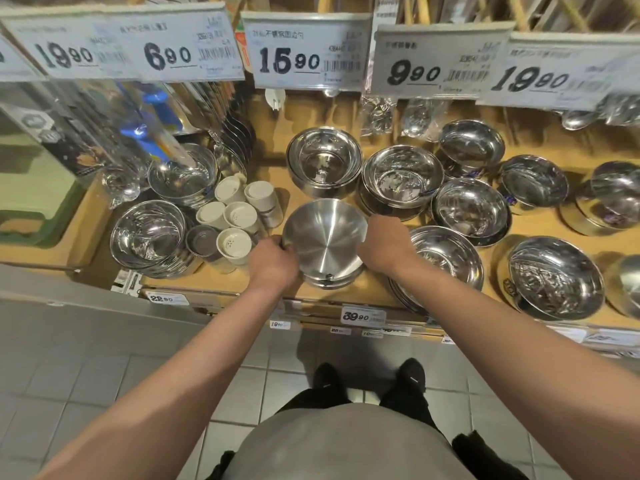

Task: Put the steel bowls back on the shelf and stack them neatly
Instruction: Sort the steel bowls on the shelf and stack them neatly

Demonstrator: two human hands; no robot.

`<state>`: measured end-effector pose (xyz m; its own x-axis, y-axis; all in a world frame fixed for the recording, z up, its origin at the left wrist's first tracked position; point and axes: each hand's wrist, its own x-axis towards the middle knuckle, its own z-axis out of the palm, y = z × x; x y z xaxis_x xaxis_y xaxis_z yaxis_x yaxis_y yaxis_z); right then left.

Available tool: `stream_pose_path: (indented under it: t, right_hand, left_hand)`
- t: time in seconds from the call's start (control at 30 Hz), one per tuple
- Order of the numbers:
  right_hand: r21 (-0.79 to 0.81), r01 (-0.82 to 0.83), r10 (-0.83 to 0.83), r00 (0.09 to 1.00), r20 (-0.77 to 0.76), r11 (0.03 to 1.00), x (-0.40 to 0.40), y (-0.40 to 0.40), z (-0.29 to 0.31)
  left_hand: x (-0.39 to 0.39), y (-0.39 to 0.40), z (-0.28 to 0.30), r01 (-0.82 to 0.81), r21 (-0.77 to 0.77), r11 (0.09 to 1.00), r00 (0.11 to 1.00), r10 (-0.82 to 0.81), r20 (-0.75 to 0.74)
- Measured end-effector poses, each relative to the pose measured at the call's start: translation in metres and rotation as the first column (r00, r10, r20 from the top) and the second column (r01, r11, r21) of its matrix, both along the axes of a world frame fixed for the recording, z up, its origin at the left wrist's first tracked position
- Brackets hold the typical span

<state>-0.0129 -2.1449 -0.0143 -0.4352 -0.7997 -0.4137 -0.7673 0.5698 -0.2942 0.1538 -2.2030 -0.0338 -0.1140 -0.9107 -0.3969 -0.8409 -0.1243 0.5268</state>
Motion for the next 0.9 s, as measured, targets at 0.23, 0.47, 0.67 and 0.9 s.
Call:
stream_pose_path:
  t: [0.23, 0.47, 0.67, 0.9]
  right_hand:
    - [-0.052, 0.033, -0.030, 0.998, 0.057, 0.998, 0.002, 0.006, 0.005]
    - [-0.399, 0.295, -0.267, 0.955, 0.126, 0.868, -0.046, 0.073, 0.033]
    - [-0.218, 0.487, -0.478, 0.873, 0.098, 0.846, -0.079, 0.150, -0.001]
    - [-0.108, 0.569, -0.538, 0.813, 0.221, 0.815, -0.077, 0.156, -0.019]
  left_hand:
    - [0.002, 0.007, 0.007, 0.001, -0.002, 1.000, 0.998, -0.001, -0.069]
    - [0.002, 0.026, 0.047, 0.069, -0.300, 0.952, 0.973, -0.130, -0.189]
    - [-0.034, 0.065, 0.041, 0.285, -0.054, 0.957, 0.896, -0.286, -0.340]
    - [-0.072, 0.092, 0.008, 0.436, 0.182, 0.881, 0.847, -0.333, -0.415]
